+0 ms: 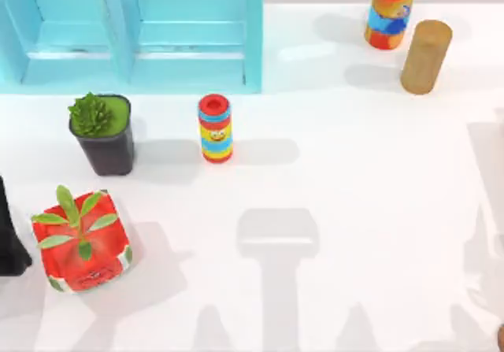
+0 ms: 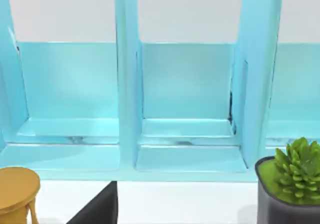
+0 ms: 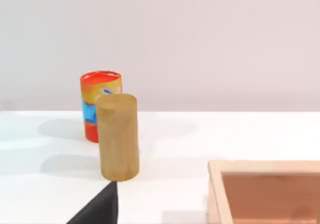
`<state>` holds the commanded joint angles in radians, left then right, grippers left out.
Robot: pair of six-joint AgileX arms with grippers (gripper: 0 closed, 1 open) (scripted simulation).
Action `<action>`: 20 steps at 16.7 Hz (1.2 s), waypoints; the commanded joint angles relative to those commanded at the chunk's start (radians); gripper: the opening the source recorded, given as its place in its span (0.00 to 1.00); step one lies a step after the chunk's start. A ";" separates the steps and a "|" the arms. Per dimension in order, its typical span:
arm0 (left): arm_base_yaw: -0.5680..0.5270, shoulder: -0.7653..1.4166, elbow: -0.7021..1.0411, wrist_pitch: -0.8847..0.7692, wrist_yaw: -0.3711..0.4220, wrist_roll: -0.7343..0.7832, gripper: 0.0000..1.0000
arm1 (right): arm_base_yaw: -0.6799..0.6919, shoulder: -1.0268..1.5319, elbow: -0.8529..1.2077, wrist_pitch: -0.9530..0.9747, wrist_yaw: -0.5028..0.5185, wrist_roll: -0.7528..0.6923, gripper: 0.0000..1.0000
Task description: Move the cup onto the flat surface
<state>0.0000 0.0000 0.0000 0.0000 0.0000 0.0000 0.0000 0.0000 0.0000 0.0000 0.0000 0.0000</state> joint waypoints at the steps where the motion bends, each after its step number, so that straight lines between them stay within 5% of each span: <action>1: 0.000 0.000 0.000 0.000 0.000 0.000 1.00 | 0.000 0.000 0.000 0.000 0.000 0.000 1.00; 8: 0.000 0.000 0.000 0.000 0.000 0.000 1.00 | -0.125 0.226 0.208 -0.213 -0.001 -0.136 1.00; 20: 0.000 0.000 0.000 0.000 0.000 0.000 1.00 | -0.591 1.277 1.009 -1.045 -0.004 -0.646 1.00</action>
<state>0.0000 0.0000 0.0000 0.0000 0.0000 0.0000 -0.5912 1.2772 1.0092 -1.0445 -0.0040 -0.6461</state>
